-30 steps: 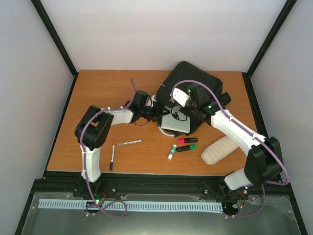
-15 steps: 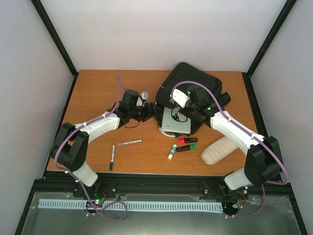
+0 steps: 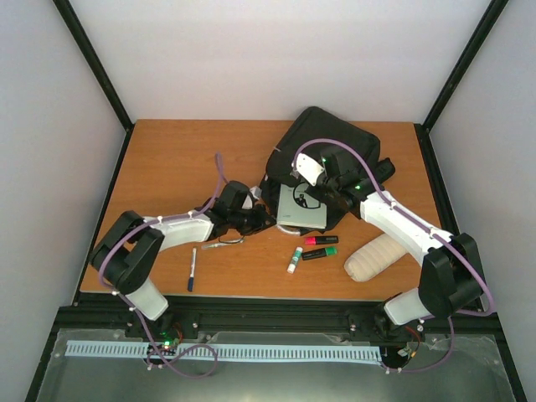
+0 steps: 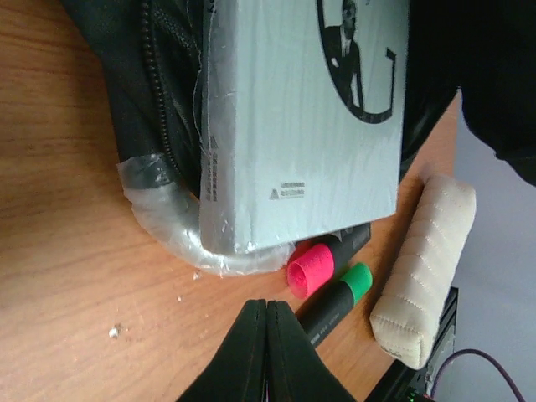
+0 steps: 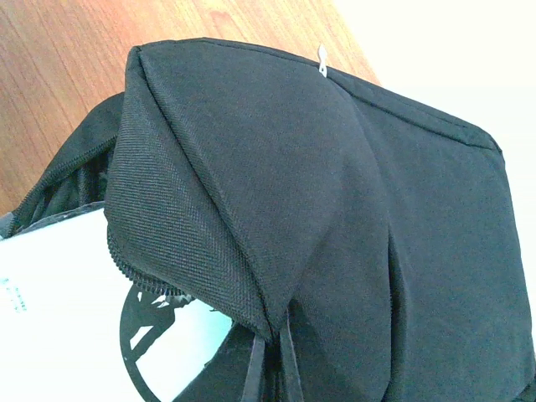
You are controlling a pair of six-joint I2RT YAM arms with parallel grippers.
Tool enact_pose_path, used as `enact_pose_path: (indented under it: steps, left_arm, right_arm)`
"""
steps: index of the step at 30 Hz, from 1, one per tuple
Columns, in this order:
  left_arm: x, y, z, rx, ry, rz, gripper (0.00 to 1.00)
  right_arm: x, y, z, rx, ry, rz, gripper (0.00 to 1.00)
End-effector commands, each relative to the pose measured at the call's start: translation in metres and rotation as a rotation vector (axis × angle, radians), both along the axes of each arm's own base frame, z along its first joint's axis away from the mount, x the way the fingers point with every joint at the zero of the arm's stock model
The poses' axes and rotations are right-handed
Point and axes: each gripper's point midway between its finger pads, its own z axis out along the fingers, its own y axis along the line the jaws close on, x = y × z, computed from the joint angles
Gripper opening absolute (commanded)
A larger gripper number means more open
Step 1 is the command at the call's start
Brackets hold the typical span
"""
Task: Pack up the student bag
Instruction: Place the book in the student bag.
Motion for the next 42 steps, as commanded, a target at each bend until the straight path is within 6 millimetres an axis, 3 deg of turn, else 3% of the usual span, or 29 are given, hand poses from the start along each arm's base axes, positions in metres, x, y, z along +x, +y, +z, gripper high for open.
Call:
enact_pose_path:
  steps: [1,7,13,20,30,36,42]
  left_arm:
    - [0.020,-0.019,0.002,-0.041,-0.033,-0.005,0.01]
    - [0.029,-0.031,-0.014,-0.055,-0.007,-0.018,0.01]
    - [0.040,-0.031,-0.023,-0.031,-0.021,0.012,0.01]
    - [0.072,-0.040,-0.011,-0.063,-0.106,0.086,0.01]
    - [0.125,-0.062,0.003,-0.187,-0.219,0.207,0.01]
    - [0.141,-0.075,-0.006,-0.247,-0.204,0.233,0.01]
    - [0.148,-0.077,0.001,-0.255,-0.239,0.241,0.01]
  right_arm:
    - [0.002,0.010,0.032,0.090,-0.084,0.023,0.03]
    - [0.002,0.010,0.031,0.088,-0.079,0.023,0.03]
    - [-0.002,0.012,0.028,0.095,-0.067,0.042,0.03]
    - [-0.014,0.021,0.026,0.122,-0.039,0.110,0.03]
    - [-0.015,0.024,0.020,0.128,-0.015,0.126,0.03]
    - [-0.014,0.024,0.021,0.126,-0.019,0.123,0.03]
    - [-0.014,0.023,0.016,0.118,-0.013,0.120,0.03]
